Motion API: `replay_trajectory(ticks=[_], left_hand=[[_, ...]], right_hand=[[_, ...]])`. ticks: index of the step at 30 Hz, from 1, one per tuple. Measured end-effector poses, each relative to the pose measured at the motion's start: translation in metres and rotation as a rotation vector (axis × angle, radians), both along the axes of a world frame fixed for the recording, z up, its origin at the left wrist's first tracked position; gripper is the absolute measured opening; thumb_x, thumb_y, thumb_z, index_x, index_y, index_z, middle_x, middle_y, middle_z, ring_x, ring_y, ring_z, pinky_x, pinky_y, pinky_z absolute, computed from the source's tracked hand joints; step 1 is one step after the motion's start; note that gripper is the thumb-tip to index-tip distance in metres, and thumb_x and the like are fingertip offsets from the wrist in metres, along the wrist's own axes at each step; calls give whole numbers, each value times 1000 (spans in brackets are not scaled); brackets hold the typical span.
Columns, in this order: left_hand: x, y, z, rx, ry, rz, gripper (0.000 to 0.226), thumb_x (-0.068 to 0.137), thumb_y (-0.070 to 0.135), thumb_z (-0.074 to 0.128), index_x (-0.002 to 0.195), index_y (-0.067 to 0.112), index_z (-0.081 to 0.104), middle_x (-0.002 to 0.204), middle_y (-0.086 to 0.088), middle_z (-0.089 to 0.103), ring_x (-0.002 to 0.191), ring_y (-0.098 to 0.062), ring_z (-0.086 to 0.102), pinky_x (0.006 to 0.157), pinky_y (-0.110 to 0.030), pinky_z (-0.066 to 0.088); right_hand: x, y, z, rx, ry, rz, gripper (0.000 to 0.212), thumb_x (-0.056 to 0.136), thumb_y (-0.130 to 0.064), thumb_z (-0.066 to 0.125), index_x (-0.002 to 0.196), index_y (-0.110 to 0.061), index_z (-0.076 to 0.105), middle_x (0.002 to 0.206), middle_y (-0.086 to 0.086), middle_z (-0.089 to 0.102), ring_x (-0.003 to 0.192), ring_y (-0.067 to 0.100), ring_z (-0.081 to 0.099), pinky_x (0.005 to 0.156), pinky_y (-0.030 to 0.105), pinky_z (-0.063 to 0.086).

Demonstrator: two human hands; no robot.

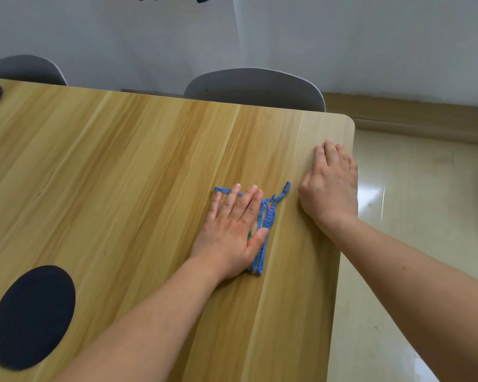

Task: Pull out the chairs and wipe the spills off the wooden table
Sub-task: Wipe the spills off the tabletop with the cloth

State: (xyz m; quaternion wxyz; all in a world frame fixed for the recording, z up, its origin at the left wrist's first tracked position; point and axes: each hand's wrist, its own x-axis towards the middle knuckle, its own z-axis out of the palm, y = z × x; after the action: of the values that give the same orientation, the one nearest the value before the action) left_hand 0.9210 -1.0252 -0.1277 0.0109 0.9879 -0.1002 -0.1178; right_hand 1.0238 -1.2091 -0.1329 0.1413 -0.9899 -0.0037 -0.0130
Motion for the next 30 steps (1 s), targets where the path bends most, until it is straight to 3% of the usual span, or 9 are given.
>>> replay_trajectory(ticks=[11, 14, 21, 26, 30], left_hand=[[3, 1, -4, -7, -30, 20, 73, 90, 60, -5, 154, 27, -17, 163, 13, -17, 148, -14, -24, 121, -46, -12], [1, 1, -4, 2, -32, 15, 72, 92, 60, -3, 155, 27, -15, 164, 12, -14, 149, -14, -22, 121, -45, -13], [4, -1, -1, 21, -12, 23, 67, 100, 56, 10, 156, 26, -11, 165, 11, -11, 150, -15, -17, 121, -45, -12], [0, -2, 1, 14, -19, 27, 66, 102, 55, 12, 156, 25, -10, 165, 10, -10, 151, -15, -16, 121, -46, -12], [-6, -3, 2, 17, -20, 26, 67, 102, 54, 14, 157, 23, -8, 166, 8, -8, 151, -17, -15, 121, -47, -9]], right_hand=[[0, -1, -5, -9, -61, 17, 55, 95, -21, 31, 148, -5, 32, 157, 13, 27, 146, 30, 19, 120, 42, 12], [-8, -3, -4, 6, -80, 49, 49, 96, -20, 33, 141, -3, 42, 153, 14, 34, 142, 31, 26, 119, 42, 15], [-104, 18, 8, 120, -141, 77, 46, 94, -23, 33, 130, -3, 55, 142, 15, 48, 129, 34, 45, 110, 47, 33], [-167, 27, -12, 26, -22, 75, 54, 96, -26, 31, 145, -6, 41, 154, 11, 34, 144, 28, 26, 119, 45, 17], [-161, 29, -12, 11, -31, 60, 54, 93, -24, 32, 143, -5, 43, 153, 12, 36, 144, 29, 27, 118, 46, 18]])
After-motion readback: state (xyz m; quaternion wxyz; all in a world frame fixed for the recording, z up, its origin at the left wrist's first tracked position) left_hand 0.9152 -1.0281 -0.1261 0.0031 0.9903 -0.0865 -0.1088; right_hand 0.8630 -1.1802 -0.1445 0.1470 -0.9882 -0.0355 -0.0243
